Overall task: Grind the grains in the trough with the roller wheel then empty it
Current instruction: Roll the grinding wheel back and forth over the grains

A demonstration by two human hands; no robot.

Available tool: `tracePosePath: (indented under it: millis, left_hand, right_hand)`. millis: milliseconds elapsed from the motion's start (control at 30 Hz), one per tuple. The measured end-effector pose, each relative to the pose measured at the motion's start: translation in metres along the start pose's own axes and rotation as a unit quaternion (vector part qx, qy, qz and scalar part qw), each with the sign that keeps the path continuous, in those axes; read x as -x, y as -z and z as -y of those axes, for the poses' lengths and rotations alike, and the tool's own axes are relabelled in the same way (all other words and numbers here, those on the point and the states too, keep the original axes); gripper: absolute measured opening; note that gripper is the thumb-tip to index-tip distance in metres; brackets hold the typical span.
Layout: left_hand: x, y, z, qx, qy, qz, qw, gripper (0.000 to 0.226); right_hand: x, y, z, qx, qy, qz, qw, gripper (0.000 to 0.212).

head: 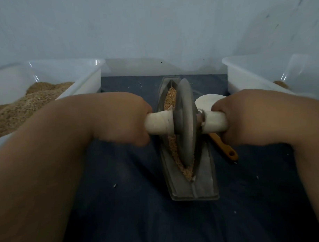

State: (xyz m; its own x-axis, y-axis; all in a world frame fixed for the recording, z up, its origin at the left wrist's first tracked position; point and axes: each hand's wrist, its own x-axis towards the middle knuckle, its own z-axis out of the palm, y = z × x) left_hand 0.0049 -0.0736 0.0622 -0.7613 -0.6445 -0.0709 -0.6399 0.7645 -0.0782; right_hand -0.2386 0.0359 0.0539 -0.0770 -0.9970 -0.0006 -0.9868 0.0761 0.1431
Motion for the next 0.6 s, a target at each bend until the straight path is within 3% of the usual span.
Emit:
tracePosePath:
  millis: [67,200,333,467,600]
  left_hand:
    - [-0.012,-0.007,0.003,-0.003,0.019,-0.037,0.999,0.024]
    - [-0.044,-0.027,0.003,-0.050,0.100,-0.232,0.966,0.012]
    - [-0.057,-0.032,0.002,-0.095,0.107,-0.305,0.942,0.011]
    - [-0.051,-0.027,0.001,-0.067,0.117,-0.240,0.961,0.024]
    - [-0.023,-0.011,0.007,-0.009,0.049,-0.083,0.995,0.025]
  right_hand:
    - [-0.012,-0.007,0.002,-0.001,-0.003,-0.067,0.998,0.020]
    - [-0.046,-0.029,0.000,0.024,-0.042,-0.225,0.973,0.018]
    - [-0.064,-0.038,-0.003,0.039,-0.061,-0.284,0.956,0.015]
    - [-0.056,-0.033,-0.002,0.026,-0.042,-0.254,0.966,0.017]
    - [-0.027,-0.001,-0.001,-0.038,0.004,-0.063,0.997,0.017]
